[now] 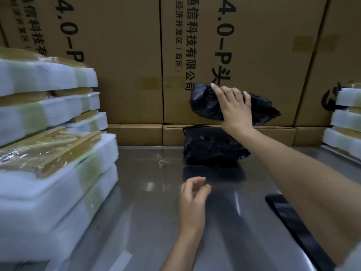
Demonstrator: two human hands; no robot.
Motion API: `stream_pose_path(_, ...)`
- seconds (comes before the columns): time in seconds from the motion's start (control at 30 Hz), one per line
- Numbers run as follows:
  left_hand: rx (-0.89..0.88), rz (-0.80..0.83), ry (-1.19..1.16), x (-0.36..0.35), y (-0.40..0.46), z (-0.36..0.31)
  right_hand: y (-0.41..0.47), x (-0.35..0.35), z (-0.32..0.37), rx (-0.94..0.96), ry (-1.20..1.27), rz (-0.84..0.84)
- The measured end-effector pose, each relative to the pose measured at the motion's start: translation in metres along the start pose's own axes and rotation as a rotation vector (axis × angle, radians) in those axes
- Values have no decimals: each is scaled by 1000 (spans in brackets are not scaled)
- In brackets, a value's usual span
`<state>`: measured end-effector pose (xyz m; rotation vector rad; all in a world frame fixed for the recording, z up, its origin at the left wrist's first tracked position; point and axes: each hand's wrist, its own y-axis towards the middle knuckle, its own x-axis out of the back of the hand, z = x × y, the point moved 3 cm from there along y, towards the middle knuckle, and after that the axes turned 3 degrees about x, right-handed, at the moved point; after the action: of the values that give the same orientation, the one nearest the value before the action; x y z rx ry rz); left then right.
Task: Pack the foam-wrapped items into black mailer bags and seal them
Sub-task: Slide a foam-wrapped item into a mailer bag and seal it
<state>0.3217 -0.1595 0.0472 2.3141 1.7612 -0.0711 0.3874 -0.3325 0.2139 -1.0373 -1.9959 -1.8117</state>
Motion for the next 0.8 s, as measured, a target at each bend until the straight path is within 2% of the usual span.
stream_pose_path(0.13, -3, 43, -12, -2, 8, 1, -7, -55, 8, 134, -110, 176)
stream_pose_path(0.23, -5, 52, -8, -3, 12, 2, -14, -80, 14, 113, -99, 284)
stream_pose_path(0.4, -1, 57, -10, -4, 12, 3, -29, -81, 21, -38, -148, 140)
stream_pose_path(0.5, -3, 70, 9, -5, 12, 4, -42, -82, 7, -281, 95, 140)
stream_pose_path(0.6, -28, 86, 49, -7, 12, 2, -47, -87, 3, -273, 148, 141)
stream_pose_path(0.67, -40, 88, 65, -8, 13, 2, -44, -92, 5, -250, 120, 213)
stream_pose_path(0.8, -48, 96, 83, -10, 13, 3, -21, -94, 7, -284, 123, 460)
